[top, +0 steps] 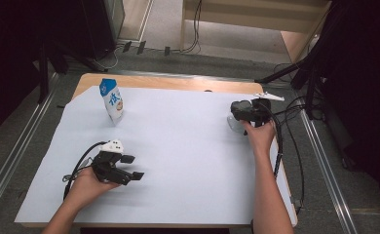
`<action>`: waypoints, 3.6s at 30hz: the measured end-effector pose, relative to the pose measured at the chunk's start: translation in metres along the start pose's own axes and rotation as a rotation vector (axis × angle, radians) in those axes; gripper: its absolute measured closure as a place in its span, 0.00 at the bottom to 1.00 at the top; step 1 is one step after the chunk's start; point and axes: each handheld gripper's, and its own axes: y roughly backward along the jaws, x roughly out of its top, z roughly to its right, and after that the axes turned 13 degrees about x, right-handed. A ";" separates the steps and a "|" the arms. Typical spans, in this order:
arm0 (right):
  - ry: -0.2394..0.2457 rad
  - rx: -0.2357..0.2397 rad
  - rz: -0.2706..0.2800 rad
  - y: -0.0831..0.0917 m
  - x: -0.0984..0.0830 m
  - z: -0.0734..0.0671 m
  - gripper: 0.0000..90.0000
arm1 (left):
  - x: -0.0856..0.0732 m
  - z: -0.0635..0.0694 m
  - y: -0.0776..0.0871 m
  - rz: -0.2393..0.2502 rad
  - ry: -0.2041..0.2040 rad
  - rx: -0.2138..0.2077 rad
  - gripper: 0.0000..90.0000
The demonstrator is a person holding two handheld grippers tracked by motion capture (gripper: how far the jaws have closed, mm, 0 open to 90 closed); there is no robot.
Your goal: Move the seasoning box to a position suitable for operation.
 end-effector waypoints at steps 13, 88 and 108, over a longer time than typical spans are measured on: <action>0.027 -0.057 0.067 -0.009 -0.022 -0.006 0.14 | 0.000 0.000 0.002 0.001 -0.001 0.005 0.27; 0.147 0.147 -0.039 0.030 -0.060 -0.106 0.18 | 0.029 0.002 -0.029 0.010 -0.002 -0.034 0.27; 0.214 0.248 -0.101 0.009 -0.069 -0.147 0.18 | 0.031 -0.003 -0.028 0.011 0.035 -0.057 0.28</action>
